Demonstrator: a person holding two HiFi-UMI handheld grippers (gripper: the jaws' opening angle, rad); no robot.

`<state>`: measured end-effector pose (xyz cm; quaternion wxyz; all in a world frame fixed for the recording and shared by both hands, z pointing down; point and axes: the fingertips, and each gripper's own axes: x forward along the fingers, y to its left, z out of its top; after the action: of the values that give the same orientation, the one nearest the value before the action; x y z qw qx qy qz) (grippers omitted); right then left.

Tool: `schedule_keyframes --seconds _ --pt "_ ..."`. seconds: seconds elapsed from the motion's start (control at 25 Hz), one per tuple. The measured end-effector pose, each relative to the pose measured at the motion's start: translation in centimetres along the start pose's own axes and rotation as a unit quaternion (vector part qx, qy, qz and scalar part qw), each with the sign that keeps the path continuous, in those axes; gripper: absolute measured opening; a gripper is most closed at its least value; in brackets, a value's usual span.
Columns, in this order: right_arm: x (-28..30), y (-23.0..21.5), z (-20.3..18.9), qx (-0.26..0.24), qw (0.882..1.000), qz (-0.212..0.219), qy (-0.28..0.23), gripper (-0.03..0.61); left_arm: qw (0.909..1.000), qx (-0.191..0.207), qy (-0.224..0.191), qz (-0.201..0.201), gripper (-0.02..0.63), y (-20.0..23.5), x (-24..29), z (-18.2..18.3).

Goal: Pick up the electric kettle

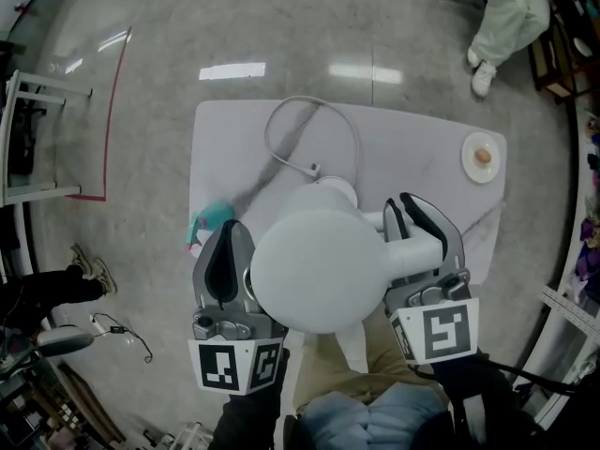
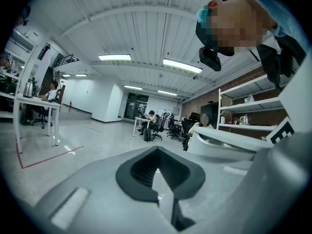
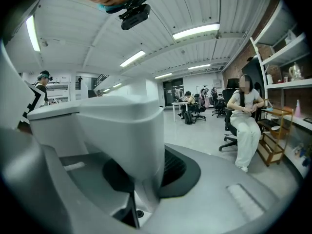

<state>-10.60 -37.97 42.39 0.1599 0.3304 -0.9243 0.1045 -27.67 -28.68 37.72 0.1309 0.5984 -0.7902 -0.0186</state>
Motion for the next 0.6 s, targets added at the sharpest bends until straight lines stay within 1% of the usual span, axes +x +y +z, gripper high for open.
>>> schedule_keyframes --seconds 0.32,0.6 --pt "-3.2 1.3 4.6 -0.003 1.0 -0.009 -0.023 0.086 0.9997 0.0 -0.025 -0.005 0.0 -1.0 -2.9 4.8" --pt "-3.7 1.0 5.8 -0.004 1.0 -0.011 -0.029 0.084 0.9995 0.003 -0.029 -0.008 0.0 -1.7 -3.1 5.9"
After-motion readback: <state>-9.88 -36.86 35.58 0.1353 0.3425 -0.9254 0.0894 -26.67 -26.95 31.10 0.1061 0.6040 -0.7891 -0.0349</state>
